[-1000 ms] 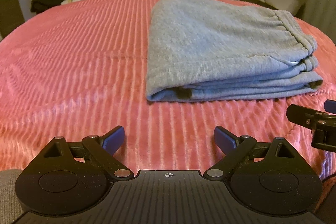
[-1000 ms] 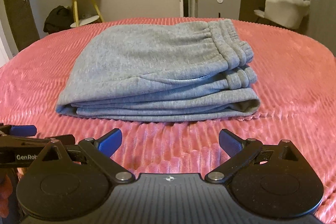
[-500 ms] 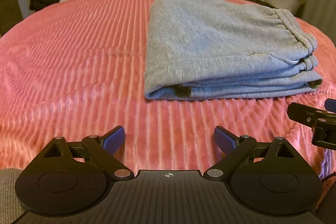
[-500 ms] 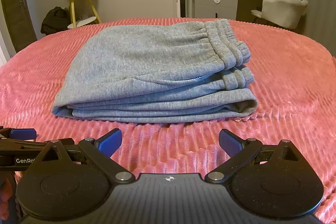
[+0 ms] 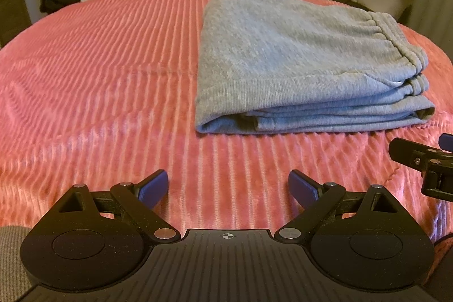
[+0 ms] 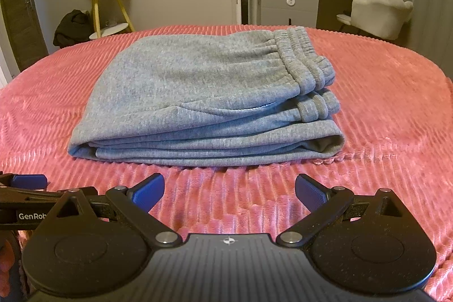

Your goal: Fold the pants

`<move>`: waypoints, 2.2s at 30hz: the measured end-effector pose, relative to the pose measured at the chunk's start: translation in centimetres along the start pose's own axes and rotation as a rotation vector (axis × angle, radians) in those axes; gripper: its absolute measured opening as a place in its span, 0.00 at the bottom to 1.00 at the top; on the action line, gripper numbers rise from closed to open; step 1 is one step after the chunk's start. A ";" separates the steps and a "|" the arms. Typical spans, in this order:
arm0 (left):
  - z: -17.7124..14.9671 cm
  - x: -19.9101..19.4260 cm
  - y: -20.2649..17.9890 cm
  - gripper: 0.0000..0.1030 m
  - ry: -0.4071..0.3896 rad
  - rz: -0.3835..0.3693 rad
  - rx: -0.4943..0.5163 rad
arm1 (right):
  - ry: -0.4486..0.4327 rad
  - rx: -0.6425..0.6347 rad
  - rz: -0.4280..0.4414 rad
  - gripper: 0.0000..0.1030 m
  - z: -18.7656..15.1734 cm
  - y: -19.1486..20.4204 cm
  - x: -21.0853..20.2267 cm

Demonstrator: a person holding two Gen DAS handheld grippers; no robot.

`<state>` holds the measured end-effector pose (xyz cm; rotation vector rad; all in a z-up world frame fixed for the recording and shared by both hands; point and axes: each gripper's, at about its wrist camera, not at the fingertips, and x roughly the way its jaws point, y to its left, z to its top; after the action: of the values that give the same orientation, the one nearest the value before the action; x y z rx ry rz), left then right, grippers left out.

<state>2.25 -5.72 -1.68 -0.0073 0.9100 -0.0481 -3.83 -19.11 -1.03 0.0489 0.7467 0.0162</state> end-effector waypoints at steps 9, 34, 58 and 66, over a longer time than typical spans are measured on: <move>0.0 0.1 0.0 0.93 0.002 -0.001 -0.004 | -0.003 -0.011 -0.007 0.96 0.0 0.1 0.0; 0.0 0.1 0.1 0.93 0.002 0.002 -0.004 | -0.005 -0.013 -0.008 0.96 0.0 0.1 0.0; -0.1 -0.3 0.1 0.93 -0.025 -0.007 0.000 | -0.004 -0.012 -0.010 0.96 -0.1 0.2 0.0; -0.1 -0.2 -0.1 0.92 -0.029 -0.005 0.013 | -0.005 -0.012 -0.010 0.96 0.0 0.2 0.1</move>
<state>2.01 -5.79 -1.55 0.0019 0.8809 -0.0584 -3.81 -18.95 -1.09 0.0336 0.7417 0.0115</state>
